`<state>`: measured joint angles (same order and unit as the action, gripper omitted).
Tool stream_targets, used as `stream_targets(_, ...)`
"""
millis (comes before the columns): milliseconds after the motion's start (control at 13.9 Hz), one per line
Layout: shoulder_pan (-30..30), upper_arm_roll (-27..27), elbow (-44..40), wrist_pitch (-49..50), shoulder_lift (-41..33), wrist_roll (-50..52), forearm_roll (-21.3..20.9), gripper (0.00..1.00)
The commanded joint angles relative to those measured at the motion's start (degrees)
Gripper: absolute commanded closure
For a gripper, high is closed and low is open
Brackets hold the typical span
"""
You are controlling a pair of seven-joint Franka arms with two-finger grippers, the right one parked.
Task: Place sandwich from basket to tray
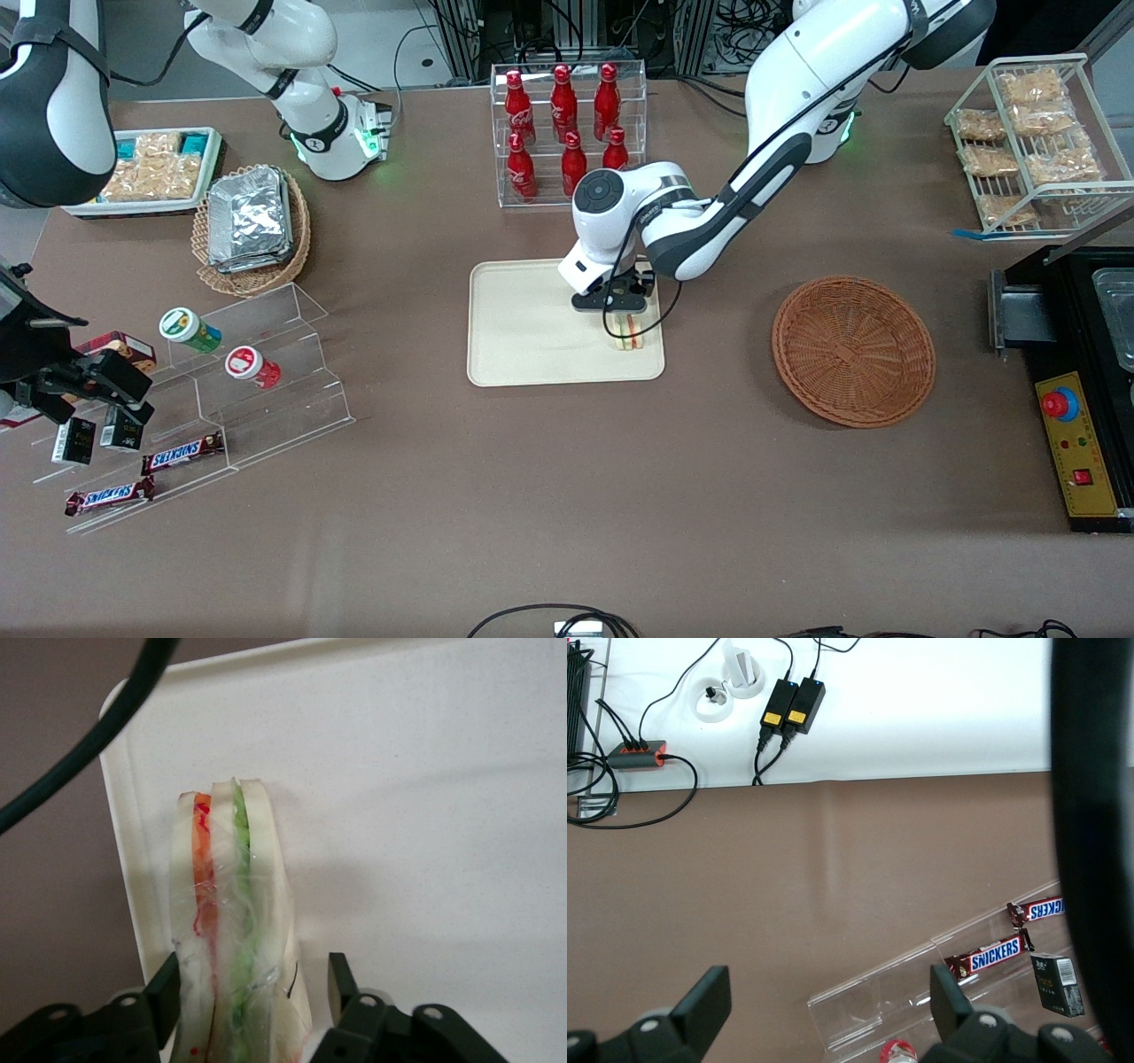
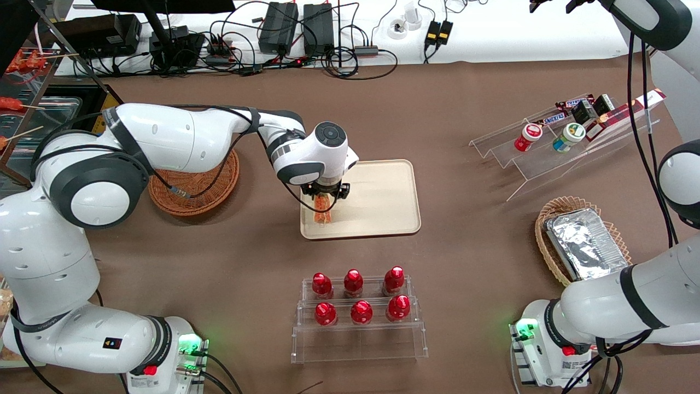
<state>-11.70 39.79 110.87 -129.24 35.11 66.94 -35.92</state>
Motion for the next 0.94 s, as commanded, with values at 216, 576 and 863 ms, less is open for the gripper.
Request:
stream_targets(216,3.25,-0.33,-6.61,2.93,-0.91,1.97,0.67,0.0)
stream_targets(576,9.23,-0.33,-15.85,12.95,-2.84,2.06,6.29,0.0)
stream_targets(863,16.17,-0.33,-16.3,17.17,-8.11,1.97,8.41,0.0)
